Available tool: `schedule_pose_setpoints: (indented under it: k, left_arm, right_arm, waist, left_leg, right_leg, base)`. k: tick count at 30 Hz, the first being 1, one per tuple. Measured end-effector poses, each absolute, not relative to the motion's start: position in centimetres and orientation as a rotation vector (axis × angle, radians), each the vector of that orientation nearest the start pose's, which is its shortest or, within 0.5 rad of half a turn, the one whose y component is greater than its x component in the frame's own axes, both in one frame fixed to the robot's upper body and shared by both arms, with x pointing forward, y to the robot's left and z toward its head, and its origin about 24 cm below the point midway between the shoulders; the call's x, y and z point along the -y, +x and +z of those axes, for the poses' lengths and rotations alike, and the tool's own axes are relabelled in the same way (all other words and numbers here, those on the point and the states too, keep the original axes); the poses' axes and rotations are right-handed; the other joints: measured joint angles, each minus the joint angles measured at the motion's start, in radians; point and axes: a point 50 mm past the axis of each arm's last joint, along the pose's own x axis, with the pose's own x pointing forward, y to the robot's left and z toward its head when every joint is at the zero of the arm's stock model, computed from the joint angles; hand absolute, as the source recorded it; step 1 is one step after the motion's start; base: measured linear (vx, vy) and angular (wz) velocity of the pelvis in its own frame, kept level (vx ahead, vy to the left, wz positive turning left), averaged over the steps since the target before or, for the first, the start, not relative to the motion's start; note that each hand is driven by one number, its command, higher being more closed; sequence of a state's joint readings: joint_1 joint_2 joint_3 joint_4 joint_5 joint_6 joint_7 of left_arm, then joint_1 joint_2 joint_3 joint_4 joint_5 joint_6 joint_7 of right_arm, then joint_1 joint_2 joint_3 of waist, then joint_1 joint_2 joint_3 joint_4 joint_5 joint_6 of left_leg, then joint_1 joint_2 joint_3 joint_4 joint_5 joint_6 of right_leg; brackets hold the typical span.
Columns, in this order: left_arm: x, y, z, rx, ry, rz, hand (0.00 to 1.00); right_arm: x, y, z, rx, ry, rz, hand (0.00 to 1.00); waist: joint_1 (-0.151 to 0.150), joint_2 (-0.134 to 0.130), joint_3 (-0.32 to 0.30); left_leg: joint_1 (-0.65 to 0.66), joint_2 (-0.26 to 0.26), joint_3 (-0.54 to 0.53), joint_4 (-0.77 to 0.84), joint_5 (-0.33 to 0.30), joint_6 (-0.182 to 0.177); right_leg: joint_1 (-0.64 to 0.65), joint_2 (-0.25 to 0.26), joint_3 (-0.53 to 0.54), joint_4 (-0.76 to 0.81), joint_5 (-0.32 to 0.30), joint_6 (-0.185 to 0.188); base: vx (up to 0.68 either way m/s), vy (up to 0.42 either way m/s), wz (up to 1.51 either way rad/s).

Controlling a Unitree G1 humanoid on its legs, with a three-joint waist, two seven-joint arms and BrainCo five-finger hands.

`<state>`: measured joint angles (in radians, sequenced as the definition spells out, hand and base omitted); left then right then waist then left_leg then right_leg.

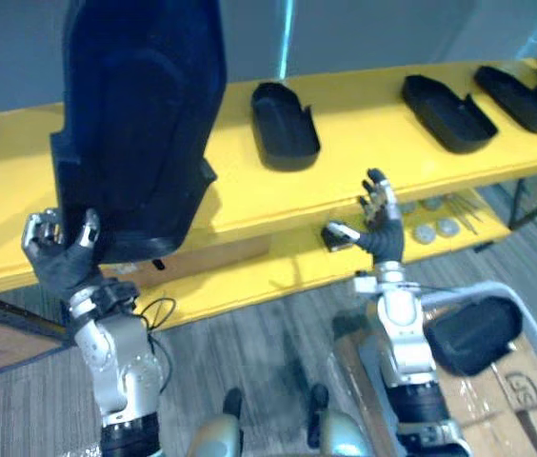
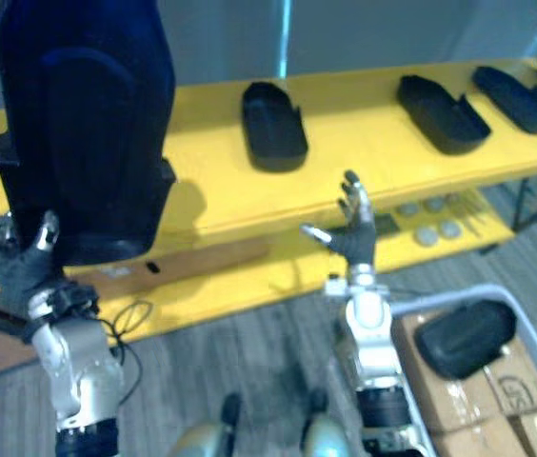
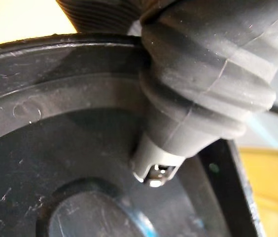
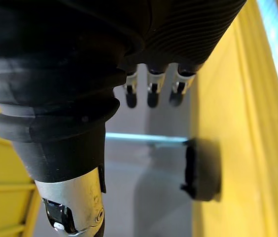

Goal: Walk over and take plastic housings, then place them on the shelf

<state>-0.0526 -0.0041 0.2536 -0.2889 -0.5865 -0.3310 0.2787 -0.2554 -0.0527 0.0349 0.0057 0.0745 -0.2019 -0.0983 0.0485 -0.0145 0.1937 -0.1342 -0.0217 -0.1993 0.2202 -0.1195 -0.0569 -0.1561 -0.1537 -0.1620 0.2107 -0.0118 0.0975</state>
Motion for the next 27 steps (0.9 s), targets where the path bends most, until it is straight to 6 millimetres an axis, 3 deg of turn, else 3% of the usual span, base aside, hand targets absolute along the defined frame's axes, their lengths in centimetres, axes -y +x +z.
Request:
schedule_pose_setpoints:
  k: [1,2,3,4,7,9,12,14,17,24,27]
  left_arm:
    - [-22.8,22.5,12.9,0.629,-0.640,0.491,1.00]
    - [-22.7,22.4,12.8,0.624,-0.645,0.488,1.00]
    - [-22.0,22.6,12.6,0.611,-0.664,0.468,1.00]
    - [-21.1,23.0,12.8,0.603,-0.679,0.426,1.00]
    - [-19.7,23.5,13.2,0.604,-0.697,0.350,1.00]
    - [-20.0,23.3,13.1,0.603,-0.685,0.356,1.00]
    - [-21.1,22.8,12.6,0.593,-0.663,0.410,1.00]
    - [-22.2,22.3,12.2,0.581,-0.635,0.460,1.00]
    - [-23.7,22.1,12.1,0.583,-0.611,0.529,1.00]
    - [-26.8,23.7,10.3,0.477,-0.648,0.662,1.00]
    - [-27.5,24.9,10.4,0.458,-0.681,0.653,1.00]
  right_arm:
    - [13.2,29.3,13.1,0.453,0.085,0.044,0.00]
    - [12.9,29.5,13.6,0.467,0.099,0.064,0.00]
    - [12.7,29.7,14.6,0.499,0.137,0.096,0.00]
    - [12.7,29.6,15.6,0.541,0.165,0.106,0.00]
    - [12.5,28.1,18.7,0.703,0.198,0.134,0.00]
    - [12.1,27.2,20.3,0.782,0.210,0.160,0.00]
    - [11.7,26.0,21.4,0.854,0.223,0.173,0.00]
    - [12.5,25.2,21.2,0.874,0.212,0.141,0.00]
    - [14.5,24.1,20.0,0.852,0.171,0.041,0.00]
    - [18.3,22.2,16.4,0.706,0.061,-0.157,0.00]
    - [20.0,21.3,15.1,0.643,0.002,-0.264,0.00]
  waist:
    - [0.006,0.033,-0.021]
    - [0.008,0.045,-0.029]
    - [0.003,0.060,-0.038]
    - [-0.005,0.067,-0.042]
    - [-0.004,0.073,-0.049]
    - [0.005,0.066,-0.055]
    - [0.010,0.036,-0.073]
    - [0.005,0.015,-0.086]
    - [-0.013,0.003,-0.101]
    - [-0.067,0.020,-0.133]
    - [-0.084,0.025,-0.139]
  left_leg:
    - [-0.006,0.031,-0.021,0.004,-0.010,-0.017]
    - [-0.008,0.045,-0.028,-0.003,-0.010,-0.023]
    - [-0.008,0.059,-0.036,-0.022,0.009,-0.054]
    - [-0.007,0.082,0.026,-0.038,0.028,-0.067]
    - [0.024,0.131,0.271,-0.091,0.099,-0.024]
    - [0.062,0.126,0.291,-0.150,0.107,-0.013]
    - [0.085,0.114,0.299,-0.166,0.107,-0.013]
    - [0.129,0.109,0.327,-0.195,0.107,-0.013]
    - [0.160,0.109,0.362,-0.222,0.107,-0.013]
    - [0.203,0.112,0.429,-0.284,0.111,-0.020]
    - [0.205,0.112,0.452,-0.290,0.115,-0.023]
  right_leg:
    - [0.021,0.028,-0.043,-0.016,-0.011,-0.019]
    - [0.032,0.036,-0.068,-0.020,-0.015,-0.026]
    - [0.063,0.043,-0.128,-0.032,-0.024,-0.040]
    - [0.104,0.043,-0.196,-0.038,-0.031,-0.051]
    - [0.176,0.045,-0.285,-0.035,-0.053,-0.072]
    - [0.194,0.044,-0.280,-0.036,-0.063,-0.063]
    - [0.218,0.037,-0.276,-0.058,-0.064,-0.062]
    - [0.242,0.036,-0.249,-0.079,-0.064,-0.062]
    - [0.251,0.039,-0.215,-0.102,-0.064,-0.062]
    - [0.250,0.055,-0.154,-0.150,-0.057,-0.052]
    - [0.243,0.058,-0.133,-0.161,-0.054,-0.047]
  base:
    - [0.30,-0.303,0.73]
    - [0.28,-0.278,0.90]
    - [0.27,-0.262,1.24]
    - [0.25,-0.238,1.41]
    - [0.18,-0.096,1.25]
    - [0.15,0.022,0.43]
    - [0.13,0.024,0.01]
    - [0.11,0.014,-0.28]
    - [0.06,-0.003,-0.34]
    - [0.00,-0.009,-0.30]
    - [-0.02,-0.015,-0.20]
